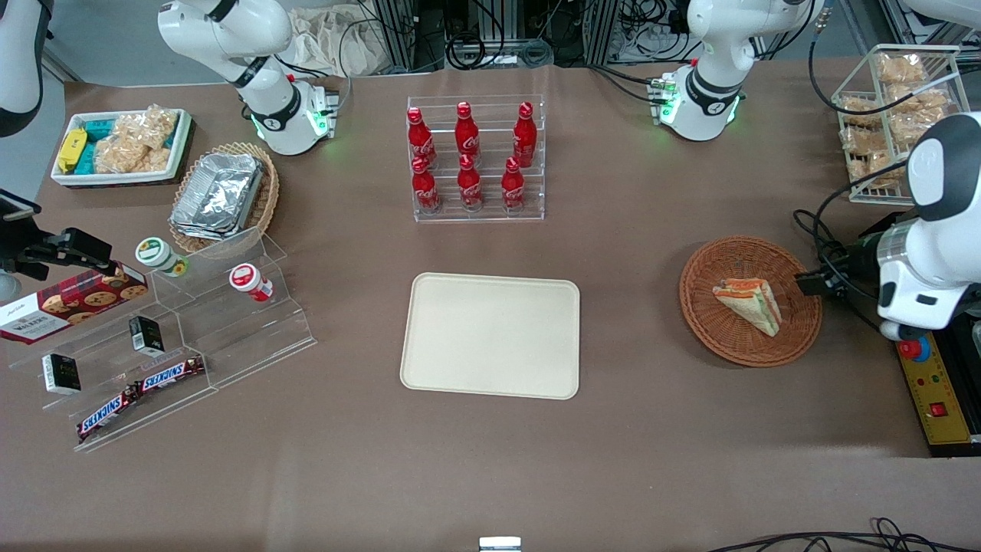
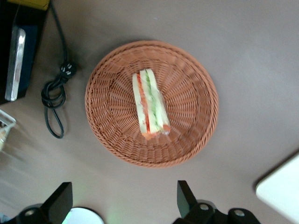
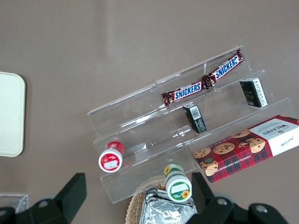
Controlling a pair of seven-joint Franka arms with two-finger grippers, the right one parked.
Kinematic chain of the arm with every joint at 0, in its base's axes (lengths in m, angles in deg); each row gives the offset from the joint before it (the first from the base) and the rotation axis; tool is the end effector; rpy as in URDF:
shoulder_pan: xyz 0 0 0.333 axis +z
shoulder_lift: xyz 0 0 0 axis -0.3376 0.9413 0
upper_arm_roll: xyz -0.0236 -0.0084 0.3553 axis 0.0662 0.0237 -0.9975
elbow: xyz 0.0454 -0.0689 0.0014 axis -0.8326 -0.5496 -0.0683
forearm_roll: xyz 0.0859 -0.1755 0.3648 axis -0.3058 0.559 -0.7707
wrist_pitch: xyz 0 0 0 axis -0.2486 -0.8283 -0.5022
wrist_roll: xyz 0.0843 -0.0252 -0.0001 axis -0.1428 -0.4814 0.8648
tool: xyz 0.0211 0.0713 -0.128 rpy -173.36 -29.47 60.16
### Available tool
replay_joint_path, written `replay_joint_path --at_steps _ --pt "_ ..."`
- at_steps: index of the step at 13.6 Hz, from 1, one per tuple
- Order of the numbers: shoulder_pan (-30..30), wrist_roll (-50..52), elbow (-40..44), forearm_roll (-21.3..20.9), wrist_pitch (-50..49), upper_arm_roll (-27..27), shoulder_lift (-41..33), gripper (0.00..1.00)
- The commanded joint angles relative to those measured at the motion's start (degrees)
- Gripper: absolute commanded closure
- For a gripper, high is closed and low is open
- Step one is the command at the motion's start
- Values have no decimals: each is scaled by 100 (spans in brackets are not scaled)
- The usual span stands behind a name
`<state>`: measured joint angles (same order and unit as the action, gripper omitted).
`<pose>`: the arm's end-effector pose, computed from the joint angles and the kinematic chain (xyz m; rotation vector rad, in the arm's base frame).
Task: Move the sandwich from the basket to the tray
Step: 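Move the left gripper over the wrapped sandwich in the wicker basket, then lower the left gripper onto the sandwich and close on it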
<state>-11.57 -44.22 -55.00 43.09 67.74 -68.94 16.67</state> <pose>0.6205 0.0205 0.4522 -2.9015 -0.9032 0.3302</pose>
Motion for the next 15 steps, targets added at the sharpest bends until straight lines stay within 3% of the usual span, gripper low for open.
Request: replay_joint_path --at_steps 1,5,9,15 --pt "81 831 -708 92 668 17 -288 0" --pt "-7 3115 -1702 -22 2513 52 -306 0" --pt "-16 3848 -2511 -22 3552 52 -306 0" --pt "-16 3849 -3057 -31 3765 52 -306 0"
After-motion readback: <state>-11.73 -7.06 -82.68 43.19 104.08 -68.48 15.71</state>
